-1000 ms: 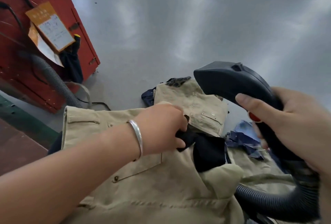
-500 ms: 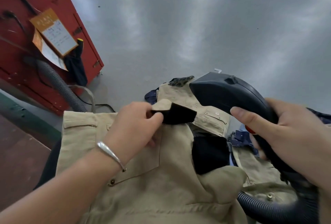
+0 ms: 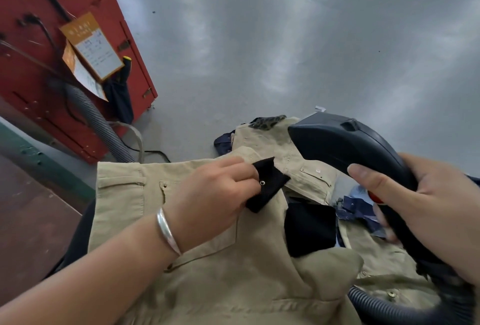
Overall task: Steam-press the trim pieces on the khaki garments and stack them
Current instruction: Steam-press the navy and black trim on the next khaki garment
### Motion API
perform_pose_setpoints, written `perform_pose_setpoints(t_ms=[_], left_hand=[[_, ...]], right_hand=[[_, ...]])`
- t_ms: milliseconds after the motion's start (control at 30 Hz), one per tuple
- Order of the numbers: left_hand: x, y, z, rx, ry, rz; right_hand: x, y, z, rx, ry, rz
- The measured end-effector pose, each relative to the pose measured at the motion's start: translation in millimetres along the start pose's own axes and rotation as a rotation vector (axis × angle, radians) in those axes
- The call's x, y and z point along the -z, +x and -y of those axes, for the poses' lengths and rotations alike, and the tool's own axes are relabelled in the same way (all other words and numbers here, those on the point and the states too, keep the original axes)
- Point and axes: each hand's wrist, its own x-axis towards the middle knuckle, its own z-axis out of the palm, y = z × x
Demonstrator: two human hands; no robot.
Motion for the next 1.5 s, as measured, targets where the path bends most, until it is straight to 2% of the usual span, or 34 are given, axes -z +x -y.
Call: perform_pose_setpoints(t_ms=[200,367,467,600,833,1033,1200,1400,1500], left_hand=[[-9,-5,-25,0.311,0.035,0.056],[-20,-26,-46,0.428,0.124,0.105],[-22,-31,-45,0.425,0.086,0.149],[-21,-38,-42,0.443,0.017,0.128],[-19,-51,-52,0.381,0.066,0.092],[-18,-50,-52,0.389,0.035,0.072],[-16,-51,-50,0.379,0.016,0.115],[-16,-55,-52,0.364,0.008,0.135],[-17,-57,-53,0.350,0.016,0.126]], right_hand=[[-6,-2,13,0.013,-0.106,0.060],[-3,-7,19,-0.004,-0.143,0.088],[-1,-13,17,-0.055,-0.197,0.115],[-2,-20,5,-0.083,-0.305,0.132],[-19,-24,-4,-0.100,-0.415,0.182],[-36,11,7,-0.023,-0.429,0.176],[-54,59,18,0.052,-0.411,0.189],[-15,49,26,0.108,-0.295,0.129],[4,13,17,0.010,-0.354,0.197]])
